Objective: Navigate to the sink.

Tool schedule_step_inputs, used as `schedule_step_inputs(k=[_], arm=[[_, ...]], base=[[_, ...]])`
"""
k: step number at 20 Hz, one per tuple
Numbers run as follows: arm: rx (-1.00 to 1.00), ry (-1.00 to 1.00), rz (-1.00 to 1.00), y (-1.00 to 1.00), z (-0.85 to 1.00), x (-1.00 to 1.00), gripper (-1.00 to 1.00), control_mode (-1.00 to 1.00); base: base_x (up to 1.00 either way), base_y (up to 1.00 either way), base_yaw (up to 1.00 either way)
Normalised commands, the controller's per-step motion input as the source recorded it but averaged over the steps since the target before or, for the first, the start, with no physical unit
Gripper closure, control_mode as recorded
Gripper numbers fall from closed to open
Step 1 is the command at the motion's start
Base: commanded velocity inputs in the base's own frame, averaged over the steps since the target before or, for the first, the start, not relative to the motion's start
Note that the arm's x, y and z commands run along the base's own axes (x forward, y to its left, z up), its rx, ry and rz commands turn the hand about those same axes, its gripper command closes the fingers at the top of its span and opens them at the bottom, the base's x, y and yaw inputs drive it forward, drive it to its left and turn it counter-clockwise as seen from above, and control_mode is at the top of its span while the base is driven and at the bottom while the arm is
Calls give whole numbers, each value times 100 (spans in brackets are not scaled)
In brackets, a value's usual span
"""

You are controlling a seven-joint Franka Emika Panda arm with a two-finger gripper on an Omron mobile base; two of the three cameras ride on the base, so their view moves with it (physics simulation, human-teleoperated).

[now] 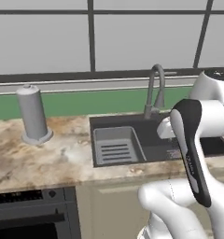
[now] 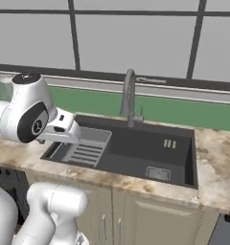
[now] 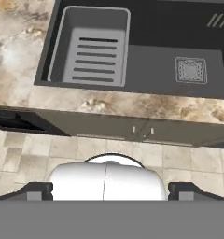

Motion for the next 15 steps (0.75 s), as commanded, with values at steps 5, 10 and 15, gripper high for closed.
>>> schedule_step_inputs(k=[5, 10, 15], arm=[[0, 0, 0, 0, 0, 0, -100, 100], [0, 0, 0, 0, 0, 0, -100, 100], [0, 0, 0, 0, 0, 0, -100, 100]], base=[[95, -88, 18], [100, -47, -16], [100, -24, -35]])
